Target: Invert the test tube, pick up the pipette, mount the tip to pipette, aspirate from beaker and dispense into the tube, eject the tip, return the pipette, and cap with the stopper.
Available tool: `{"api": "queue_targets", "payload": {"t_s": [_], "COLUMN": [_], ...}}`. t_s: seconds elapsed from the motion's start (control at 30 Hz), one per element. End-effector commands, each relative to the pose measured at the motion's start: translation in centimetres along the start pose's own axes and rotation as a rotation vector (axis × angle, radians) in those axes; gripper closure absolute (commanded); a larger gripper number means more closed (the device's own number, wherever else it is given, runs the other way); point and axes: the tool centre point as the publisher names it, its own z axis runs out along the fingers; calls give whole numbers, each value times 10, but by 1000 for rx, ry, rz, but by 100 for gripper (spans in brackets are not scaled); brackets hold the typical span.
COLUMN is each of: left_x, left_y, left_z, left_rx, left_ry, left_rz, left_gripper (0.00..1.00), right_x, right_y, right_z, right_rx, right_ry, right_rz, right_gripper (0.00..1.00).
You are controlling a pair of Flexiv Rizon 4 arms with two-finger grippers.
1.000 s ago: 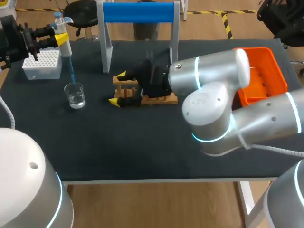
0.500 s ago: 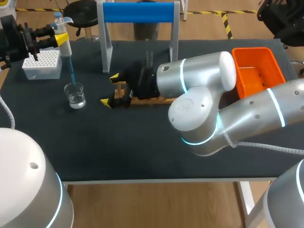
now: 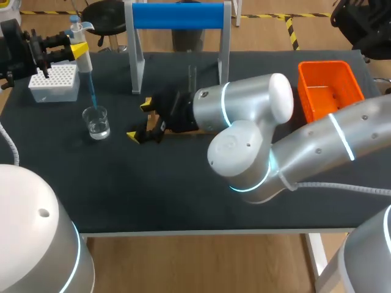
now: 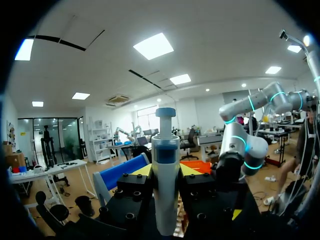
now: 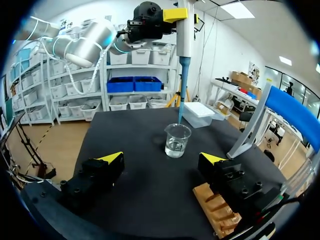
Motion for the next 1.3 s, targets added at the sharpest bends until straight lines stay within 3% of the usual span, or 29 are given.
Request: {"api": "queue_targets", "payload": {"t_s": [0.03,1.3], "left_x": [1,1], "left_y": [0,0], "left_z": [-1,-1], "left_rx": [2,2], "left_ry": [0,0], "left_rz": [1,1], "left_gripper": [100,100], "right_x": [2,7], "right_y": [-3,-9], "right_z": [7,16], "right_rx": [-7,14], "right_ry": [-24,-24], "right_rz": [2,8], "right_gripper": [0,0]}}
